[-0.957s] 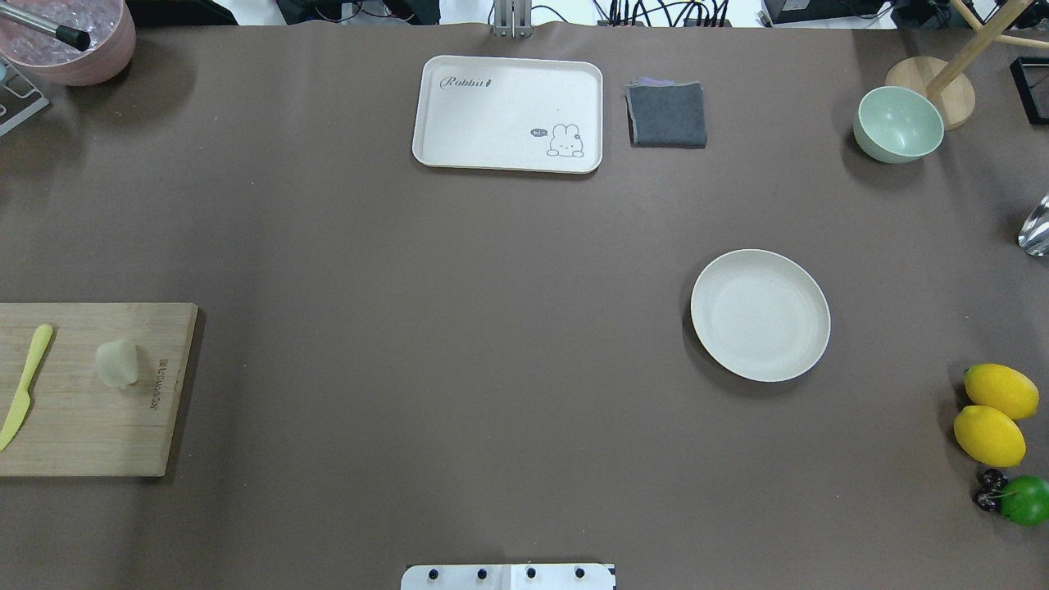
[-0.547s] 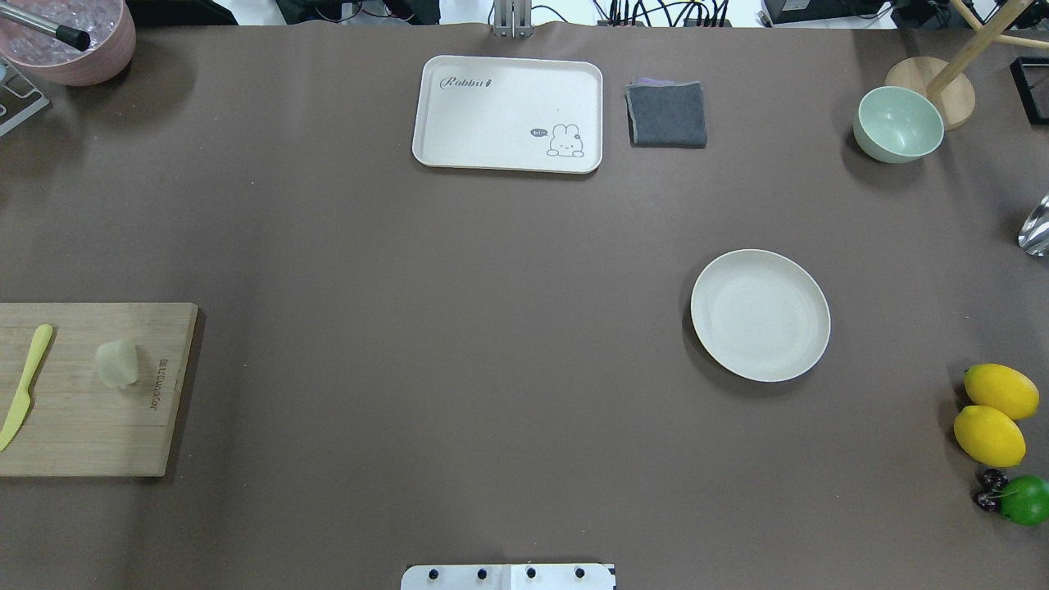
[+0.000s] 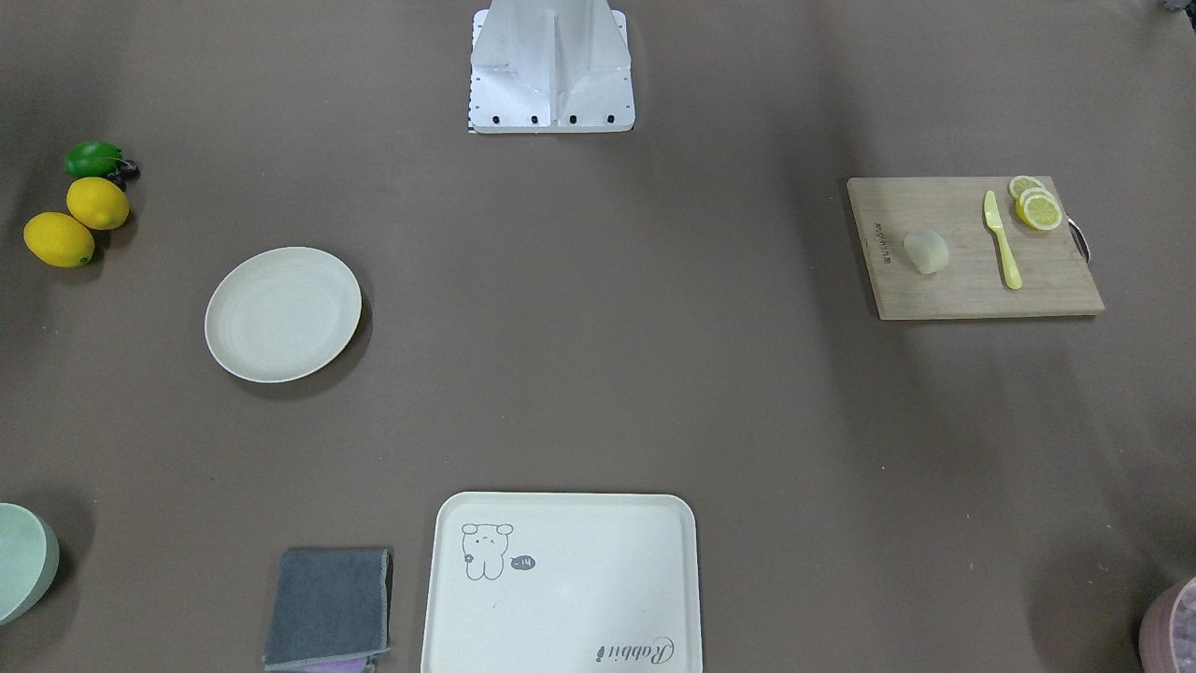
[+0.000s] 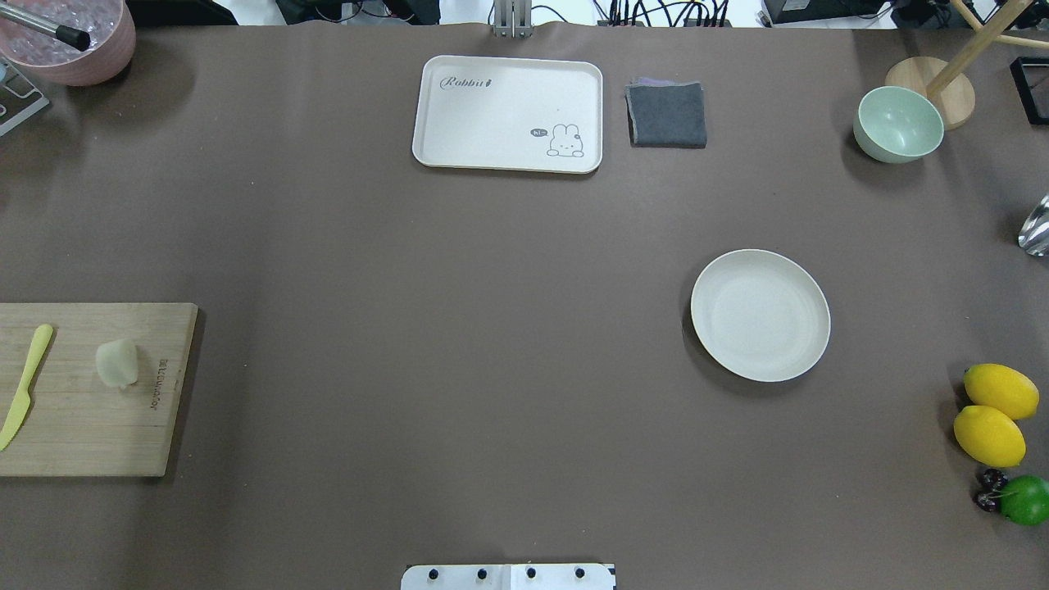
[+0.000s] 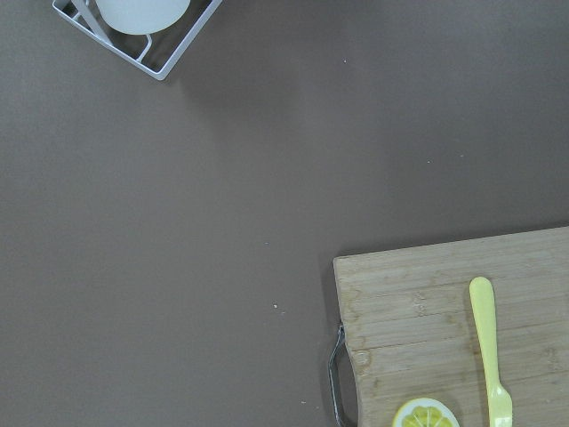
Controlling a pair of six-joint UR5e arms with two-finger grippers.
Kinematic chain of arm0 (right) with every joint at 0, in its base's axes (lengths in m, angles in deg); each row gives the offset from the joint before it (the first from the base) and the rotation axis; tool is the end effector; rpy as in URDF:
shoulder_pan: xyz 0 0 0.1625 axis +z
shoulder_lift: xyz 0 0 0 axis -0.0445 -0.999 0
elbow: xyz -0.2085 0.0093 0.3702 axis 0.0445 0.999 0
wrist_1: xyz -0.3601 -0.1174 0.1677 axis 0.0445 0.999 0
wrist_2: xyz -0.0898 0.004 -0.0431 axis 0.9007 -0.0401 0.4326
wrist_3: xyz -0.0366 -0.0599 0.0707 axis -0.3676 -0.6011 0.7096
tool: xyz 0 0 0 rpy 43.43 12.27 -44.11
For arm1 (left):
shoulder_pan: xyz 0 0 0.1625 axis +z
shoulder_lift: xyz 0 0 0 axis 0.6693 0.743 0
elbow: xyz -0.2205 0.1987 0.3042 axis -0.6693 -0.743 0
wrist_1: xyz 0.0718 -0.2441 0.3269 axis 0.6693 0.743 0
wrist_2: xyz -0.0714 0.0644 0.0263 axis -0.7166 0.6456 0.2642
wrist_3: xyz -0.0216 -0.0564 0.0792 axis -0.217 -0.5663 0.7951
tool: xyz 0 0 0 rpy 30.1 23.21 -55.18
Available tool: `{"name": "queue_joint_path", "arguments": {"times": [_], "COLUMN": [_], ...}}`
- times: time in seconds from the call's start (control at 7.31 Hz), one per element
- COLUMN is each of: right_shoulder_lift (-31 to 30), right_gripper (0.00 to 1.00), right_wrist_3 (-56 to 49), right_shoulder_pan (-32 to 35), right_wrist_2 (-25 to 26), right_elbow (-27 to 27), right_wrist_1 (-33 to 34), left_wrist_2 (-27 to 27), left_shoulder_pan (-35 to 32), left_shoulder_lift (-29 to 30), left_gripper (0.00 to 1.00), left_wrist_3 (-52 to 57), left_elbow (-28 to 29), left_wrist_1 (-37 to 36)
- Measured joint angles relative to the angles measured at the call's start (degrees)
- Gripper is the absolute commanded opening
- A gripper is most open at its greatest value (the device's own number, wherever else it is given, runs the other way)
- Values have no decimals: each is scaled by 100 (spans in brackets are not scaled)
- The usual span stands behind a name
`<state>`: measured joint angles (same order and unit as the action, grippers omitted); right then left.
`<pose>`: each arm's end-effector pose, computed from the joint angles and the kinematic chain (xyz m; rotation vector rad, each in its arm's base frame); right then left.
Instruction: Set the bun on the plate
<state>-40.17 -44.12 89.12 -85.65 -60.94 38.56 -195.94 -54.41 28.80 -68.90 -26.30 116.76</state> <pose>0.0346 -0.4224 0.6641 0.1736 -0.8234 -0.2700 -0.0992 -0.3766 0.6319 0.2144 0.8601 0.0547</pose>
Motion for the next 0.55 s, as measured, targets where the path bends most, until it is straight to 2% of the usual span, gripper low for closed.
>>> {"name": "queue_joint_path", "arguments": {"times": [0.55], "right_shoulder_lift": [-50], "right_gripper": [100], "right_wrist_3": [24], "right_shoulder_pan": [0], "right_wrist_2": [-319], "right_elbow": [-6], "right_wrist_1": [-195], "left_wrist_2": [-115], "left_shoulder_pan": [-57], "left_shoulder_lift": [-52], "left_gripper": [98], "left_wrist_3": [-20], "left_elbow": [-165], "left_wrist_1": [49]}}
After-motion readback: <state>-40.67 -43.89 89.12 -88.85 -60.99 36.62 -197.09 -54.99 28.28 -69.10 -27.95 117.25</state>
